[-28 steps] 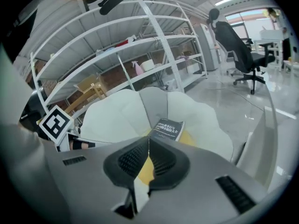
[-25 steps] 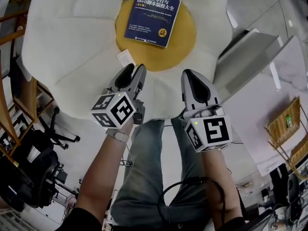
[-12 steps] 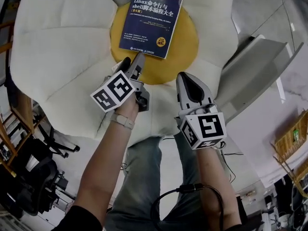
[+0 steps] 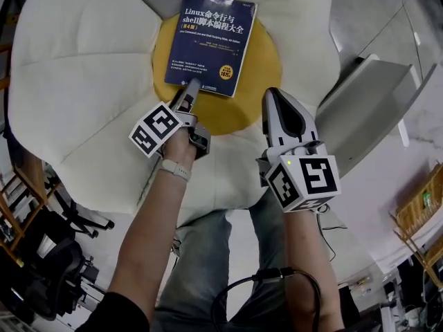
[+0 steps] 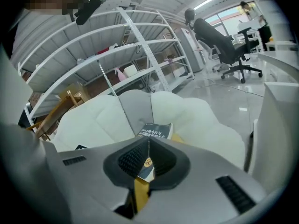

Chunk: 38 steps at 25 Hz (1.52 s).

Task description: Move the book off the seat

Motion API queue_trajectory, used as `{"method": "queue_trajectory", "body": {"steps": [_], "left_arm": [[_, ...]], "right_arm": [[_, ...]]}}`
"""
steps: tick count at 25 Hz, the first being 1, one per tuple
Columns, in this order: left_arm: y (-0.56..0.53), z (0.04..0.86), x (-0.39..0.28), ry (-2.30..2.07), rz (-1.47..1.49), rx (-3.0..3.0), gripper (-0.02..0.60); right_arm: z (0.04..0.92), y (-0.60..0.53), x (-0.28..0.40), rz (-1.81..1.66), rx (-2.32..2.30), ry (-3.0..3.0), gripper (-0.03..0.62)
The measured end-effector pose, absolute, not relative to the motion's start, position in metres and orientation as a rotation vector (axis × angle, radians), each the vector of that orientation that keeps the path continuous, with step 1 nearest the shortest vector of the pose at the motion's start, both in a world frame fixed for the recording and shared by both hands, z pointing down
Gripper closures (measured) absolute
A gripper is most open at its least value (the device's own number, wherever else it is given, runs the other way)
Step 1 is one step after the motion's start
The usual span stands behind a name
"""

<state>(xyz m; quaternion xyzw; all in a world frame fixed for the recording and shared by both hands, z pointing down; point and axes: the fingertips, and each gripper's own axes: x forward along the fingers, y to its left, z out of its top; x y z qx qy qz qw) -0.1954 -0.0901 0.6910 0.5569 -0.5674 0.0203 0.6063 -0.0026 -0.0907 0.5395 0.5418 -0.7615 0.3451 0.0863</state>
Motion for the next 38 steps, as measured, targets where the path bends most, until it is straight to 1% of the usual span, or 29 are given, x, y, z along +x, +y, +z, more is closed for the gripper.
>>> {"method": "queue_trajectory", "body": {"steps": [8,13,18,29,34,35,38], "left_arm": [[-0.095,0.694,-0.202,-1.273,-0.112,1.257,0.298],[-0.096,0.687,-0.2,-1.274,-0.09,1.306,0.299],[-0.104,0.692,-0.205,-1.247,-0.174,1.254,0.299],[-0.113,0.709,-0.205,-1.24,-0.246,1.192,0.298],[-0.115,0.711,-0.206,-1.209,-0.278,1.217,0.299],[-0.115,0.71,-0.205,-1.202,-0.283,1.229,0.301],[-0.114,0.699,-0.205,-1.172,-0.307,1.28,0.343]], "right_arm": [[0.536,-0.105,-0.017,1.095,1.641,-2.281,0.58],[0.55,-0.107,-0.024,1.164,1.635,-2.236,0.58],[0.564,-0.108,-0.03,1.291,1.62,-2.195,0.579],[0.571,-0.114,-0.027,1.366,1.619,-2.173,0.579],[0.57,-0.114,-0.037,1.376,1.588,-2.193,0.579],[0.571,-0.112,-0.039,1.38,1.58,-2.191,0.579],[0.571,-0.111,-0.042,1.388,1.567,-2.191,0.579]]}}
